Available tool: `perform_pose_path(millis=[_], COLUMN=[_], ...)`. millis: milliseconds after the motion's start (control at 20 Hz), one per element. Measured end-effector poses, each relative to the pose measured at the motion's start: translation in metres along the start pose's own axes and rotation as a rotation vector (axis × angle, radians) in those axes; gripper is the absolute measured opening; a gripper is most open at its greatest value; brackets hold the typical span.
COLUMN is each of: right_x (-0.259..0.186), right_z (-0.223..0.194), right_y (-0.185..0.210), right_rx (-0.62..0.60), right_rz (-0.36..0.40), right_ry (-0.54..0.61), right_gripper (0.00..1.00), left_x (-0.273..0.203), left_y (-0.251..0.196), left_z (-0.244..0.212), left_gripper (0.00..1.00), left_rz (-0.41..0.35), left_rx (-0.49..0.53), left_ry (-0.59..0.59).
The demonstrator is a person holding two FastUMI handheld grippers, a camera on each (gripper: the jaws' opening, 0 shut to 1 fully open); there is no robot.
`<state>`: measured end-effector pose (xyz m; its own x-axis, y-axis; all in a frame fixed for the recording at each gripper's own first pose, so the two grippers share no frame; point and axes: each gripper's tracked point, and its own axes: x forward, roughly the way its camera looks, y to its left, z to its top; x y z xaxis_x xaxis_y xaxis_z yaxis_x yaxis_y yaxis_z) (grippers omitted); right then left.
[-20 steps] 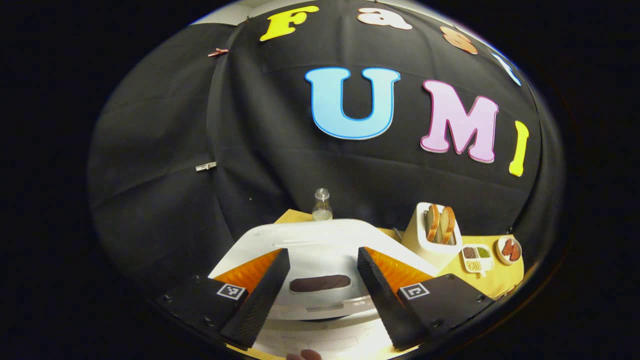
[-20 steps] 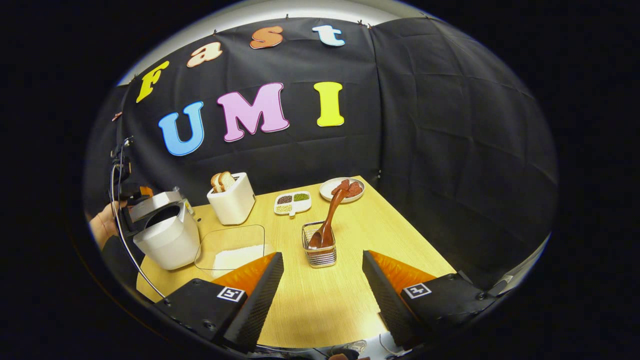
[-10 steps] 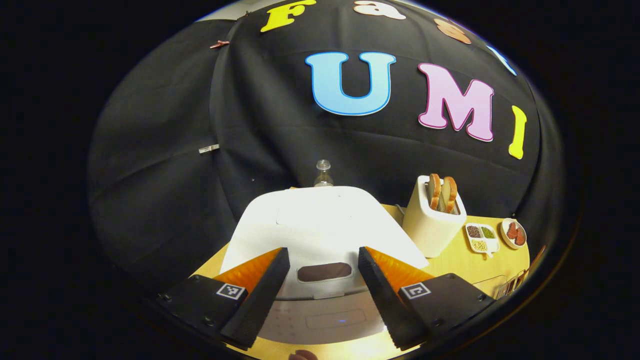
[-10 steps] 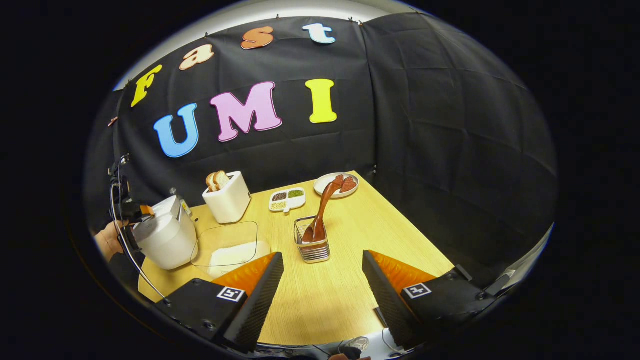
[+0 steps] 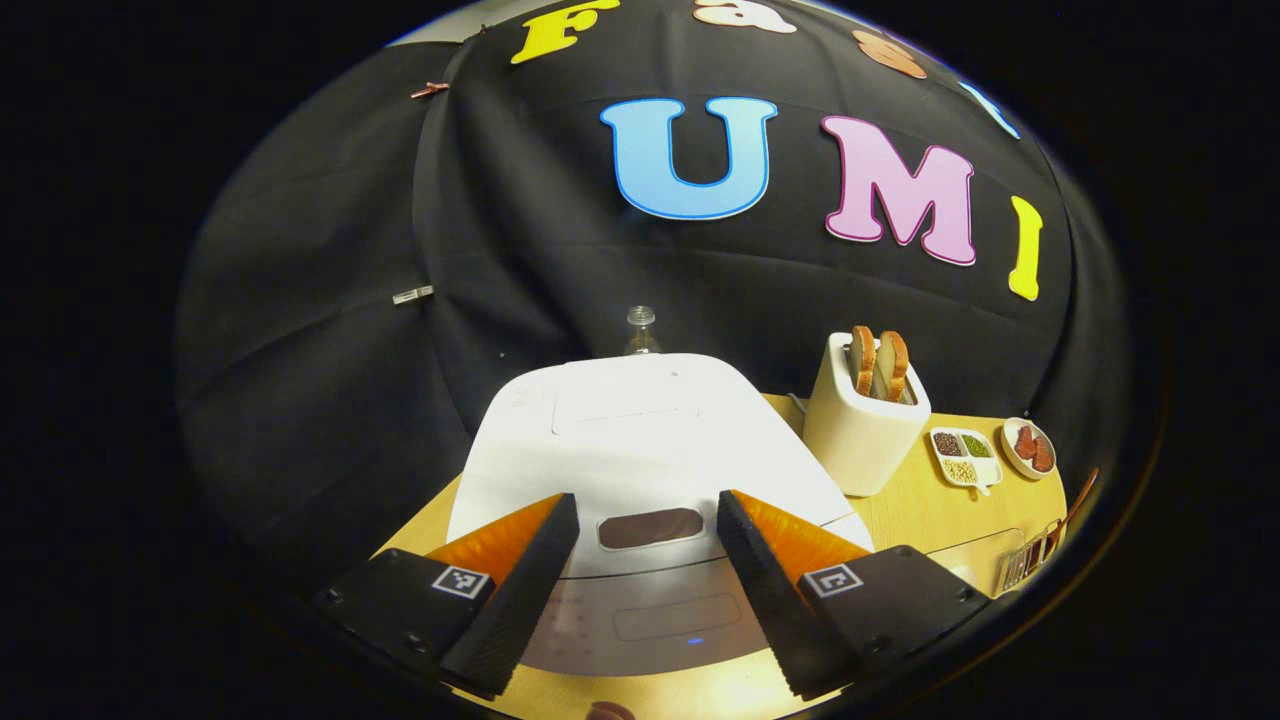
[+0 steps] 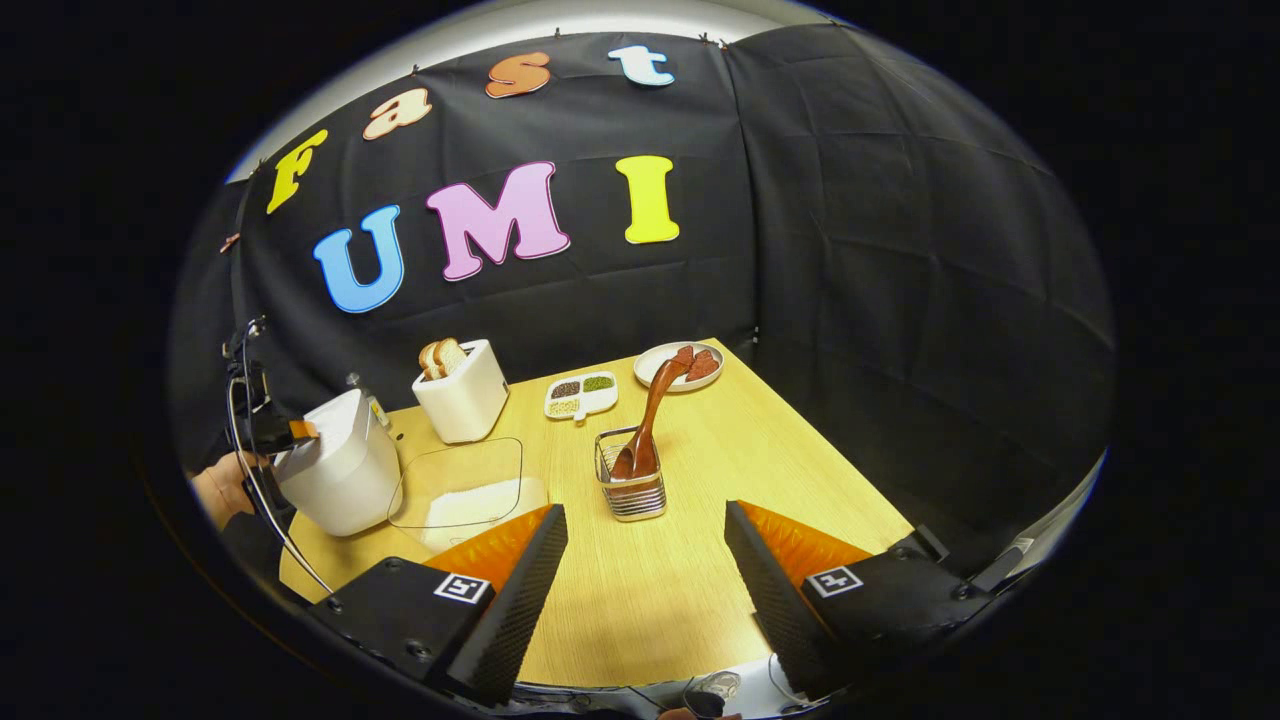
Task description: Close the left gripper, press the button to open the rice cooker; take a wooden spoon from the chopstick holder with the right hand, scoop a spoonful of rice and pour it into the rice cooker, then put the wooden spoon back into the chopstick holder.
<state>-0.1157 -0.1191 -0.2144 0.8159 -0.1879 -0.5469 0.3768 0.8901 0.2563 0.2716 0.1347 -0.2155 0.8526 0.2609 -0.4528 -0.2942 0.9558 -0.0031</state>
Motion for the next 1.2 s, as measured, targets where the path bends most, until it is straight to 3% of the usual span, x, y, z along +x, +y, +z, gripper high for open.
perform_pose_path(millis=[400, 700, 1200], right_x=[0.002, 0.007, 0.003], right_z=[-0.005, 0.037, 0.111], right_y=[0.023, 0.056, 0.114], right_rx=[-0.026, -0.107, -0.239], right_rz=[0.047, 0.107, 0.206], right_ry=[0.014, -0.065, -0.225], right_gripper=[0.99, 0.99, 0.99], left_x=[0.002, -0.019, -0.133], left_y=[-0.006, -0.005, -0.023], left_z=[0.001, 0.011, 0.058], left_gripper=[0.99, 0.95, 0.95], left_rz=[-0.037, -0.086, -0.256], left_rx=[0.045, 0.083, 0.081], left_ry=[-0.033, -0.089, -0.300])
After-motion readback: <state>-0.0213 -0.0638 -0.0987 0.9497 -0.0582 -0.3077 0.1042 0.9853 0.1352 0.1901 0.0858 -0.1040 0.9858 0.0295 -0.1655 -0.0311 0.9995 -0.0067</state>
